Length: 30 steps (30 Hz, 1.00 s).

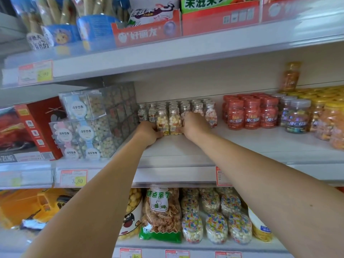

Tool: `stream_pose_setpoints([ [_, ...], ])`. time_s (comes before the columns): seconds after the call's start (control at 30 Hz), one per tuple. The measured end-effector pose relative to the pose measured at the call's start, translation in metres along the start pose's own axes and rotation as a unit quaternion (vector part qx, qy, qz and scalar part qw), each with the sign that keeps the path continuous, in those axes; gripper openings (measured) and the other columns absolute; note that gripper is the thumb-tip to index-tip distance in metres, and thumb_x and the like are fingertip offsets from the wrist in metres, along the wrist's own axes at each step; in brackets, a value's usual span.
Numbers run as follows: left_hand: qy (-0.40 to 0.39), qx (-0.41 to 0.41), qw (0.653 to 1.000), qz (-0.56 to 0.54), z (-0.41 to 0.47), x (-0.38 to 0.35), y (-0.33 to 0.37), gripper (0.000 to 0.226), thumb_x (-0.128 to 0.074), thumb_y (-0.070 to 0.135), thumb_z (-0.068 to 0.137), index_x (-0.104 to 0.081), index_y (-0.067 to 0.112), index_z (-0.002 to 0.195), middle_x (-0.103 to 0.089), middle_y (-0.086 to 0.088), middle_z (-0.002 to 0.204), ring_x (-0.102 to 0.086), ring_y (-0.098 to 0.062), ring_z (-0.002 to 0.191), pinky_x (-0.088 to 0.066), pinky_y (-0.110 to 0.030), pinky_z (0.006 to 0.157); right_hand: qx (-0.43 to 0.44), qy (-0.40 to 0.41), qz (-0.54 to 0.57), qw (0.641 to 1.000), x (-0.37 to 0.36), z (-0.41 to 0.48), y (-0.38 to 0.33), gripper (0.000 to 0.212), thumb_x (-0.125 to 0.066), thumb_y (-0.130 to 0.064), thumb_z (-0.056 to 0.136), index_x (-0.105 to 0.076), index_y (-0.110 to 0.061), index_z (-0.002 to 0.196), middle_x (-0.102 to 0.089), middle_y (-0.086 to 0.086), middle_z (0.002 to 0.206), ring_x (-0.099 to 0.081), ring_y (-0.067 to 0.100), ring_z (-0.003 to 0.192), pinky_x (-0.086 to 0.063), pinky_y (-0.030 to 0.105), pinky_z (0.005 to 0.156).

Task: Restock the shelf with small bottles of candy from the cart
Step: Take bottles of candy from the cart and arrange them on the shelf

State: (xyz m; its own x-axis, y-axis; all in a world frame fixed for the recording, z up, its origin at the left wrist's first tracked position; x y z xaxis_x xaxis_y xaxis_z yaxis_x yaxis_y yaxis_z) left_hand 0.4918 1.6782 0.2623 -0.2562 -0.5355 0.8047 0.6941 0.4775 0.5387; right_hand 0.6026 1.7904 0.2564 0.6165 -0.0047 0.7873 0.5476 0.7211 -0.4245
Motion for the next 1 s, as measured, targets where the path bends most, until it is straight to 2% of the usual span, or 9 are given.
stream_pose_setpoints([
  [0.17,0.004,-0.005,0.999,0.045,0.004,-0.004,0.001,0.015,-0.063,0.025,0.090,-0.065,0.011,0.092,-0.062,-0.007,0.084,-0.054,-0.018,0.068,-0.039,-0.025,0.056,0.007,0.005,-0.011,1.000,0.000,-0.001,0.001,0.025,-0.060,-0.007,0.088,-0.059,-0.009,0.113,-0.065,0.011,0.108,-0.061,0.029,0.098,-0.039,0.025,0.070],
  [0.3,0.012,0.002,0.997,0.077,-0.005,0.002,0.009,0.017,-0.063,0.025,0.089,-0.059,0.009,0.085,-0.057,-0.004,0.074,-0.050,-0.016,0.062,-0.037,-0.023,0.049,-0.002,-0.046,0.038,0.998,0.013,-0.008,-0.001,0.036,-0.066,-0.019,0.088,-0.058,-0.010,0.122,-0.062,0.010,0.118,-0.059,0.028,0.106,-0.036,0.022,0.064],
  [0.43,0.050,-0.023,0.988,0.145,-0.042,0.013,0.026,0.021,-0.051,0.016,0.093,-0.064,0.002,0.102,-0.063,-0.009,0.088,-0.058,-0.025,0.082,-0.046,-0.029,0.067,0.008,-0.075,0.058,0.995,0.048,-0.034,-0.003,0.018,-0.066,-0.023,0.087,-0.063,-0.009,0.076,-0.062,0.005,0.080,-0.057,0.024,0.081,-0.036,0.027,0.053],
  [0.53,0.151,-0.123,0.981,-0.014,-0.106,0.011,0.050,0.027,-0.051,0.026,0.096,-0.063,0.009,0.113,-0.068,-0.003,0.095,-0.063,-0.019,0.087,-0.048,-0.024,0.073,0.068,-0.011,0.087,0.994,0.080,-0.070,0.002,0.019,-0.063,-0.018,0.087,-0.067,-0.007,0.071,-0.066,0.006,0.076,-0.058,0.018,0.071,-0.048,0.032,0.077],
  [0.6,0.159,-0.204,0.961,-0.098,-0.157,0.000,0.063,0.026,-0.048,0.032,0.097,-0.066,0.014,0.096,-0.068,0.002,0.087,-0.062,-0.013,0.079,-0.048,-0.024,0.069,0.093,0.046,0.109,0.989,0.101,-0.105,0.012,0.033,-0.066,-0.029,0.086,-0.059,-0.010,0.061,-0.058,0.003,0.059,-0.050,0.013,0.055,-0.043,0.030,0.062],
  [0.7,0.085,-0.246,0.955,-0.146,-0.218,-0.036,0.067,0.044,-0.045,0.040,0.097,-0.059,0.009,0.069,-0.061,-0.004,0.062,-0.057,-0.017,0.059,-0.042,-0.032,0.059,0.093,0.067,0.082,0.990,0.122,-0.161,0.034,0.054,-0.062,-0.044,0.087,-0.037,-0.018,0.047,-0.035,-0.003,0.045,-0.033,0.010,0.044,-0.025,0.034,0.051],
  [0.83,-0.030,-0.239,0.959,-0.151,-0.280,-0.105,0.062,0.062,-0.041,0.055,0.090,-0.052,0.003,0.057,-0.048,-0.010,0.049,-0.042,-0.016,0.046,-0.033,-0.031,0.050,0.055,-0.003,0.020,0.998,0.125,-0.233,0.085,0.062,-0.058,-0.050,0.088,-0.029,-0.015,0.046,-0.027,0.003,0.044,-0.031,0.020,0.046,-0.022,0.035,0.051],
  [0.93,-0.135,-0.210,0.960,-0.128,-0.317,-0.163,0.059,0.056,-0.049,0.051,0.091,-0.054,0.005,0.060,-0.050,-0.008,0.053,-0.046,-0.013,0.049,-0.038,-0.032,0.054,-0.015,-0.098,0.020,0.995,0.115,-0.285,0.140,0.058,-0.057,-0.050,0.089,-0.033,-0.014,0.051,-0.029,0.006,0.049,-0.033,0.022,0.048,-0.022,0.033,0.051],
  [1.0,-0.208,-0.198,0.951,-0.112,-0.341,-0.204,0.060,0.039,-0.056,0.039,0.092,-0.054,0.012,0.063,-0.054,0.001,0.059,-0.051,-0.007,0.055,-0.041,-0.025,0.059,-0.064,-0.159,0.013,0.985,0.102,-0.321,0.185,0.053,-0.058,-0.046,0.090,-0.038,-0.011,0.055,-0.033,0.010,0.056,-0.037,0.025,0.053,-0.020,0.033,0.054],
])
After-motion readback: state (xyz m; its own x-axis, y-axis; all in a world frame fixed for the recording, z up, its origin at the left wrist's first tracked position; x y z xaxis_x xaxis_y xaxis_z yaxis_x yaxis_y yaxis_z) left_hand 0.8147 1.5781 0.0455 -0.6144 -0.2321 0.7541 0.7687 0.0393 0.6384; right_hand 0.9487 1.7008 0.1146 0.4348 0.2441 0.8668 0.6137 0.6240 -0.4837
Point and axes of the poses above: each hand's wrist, its own z-axis towards the middle knuckle, its own x-axis out of the back of the hand, y = z × x, the point moved 2 cm from there along z, towards the middle knuckle
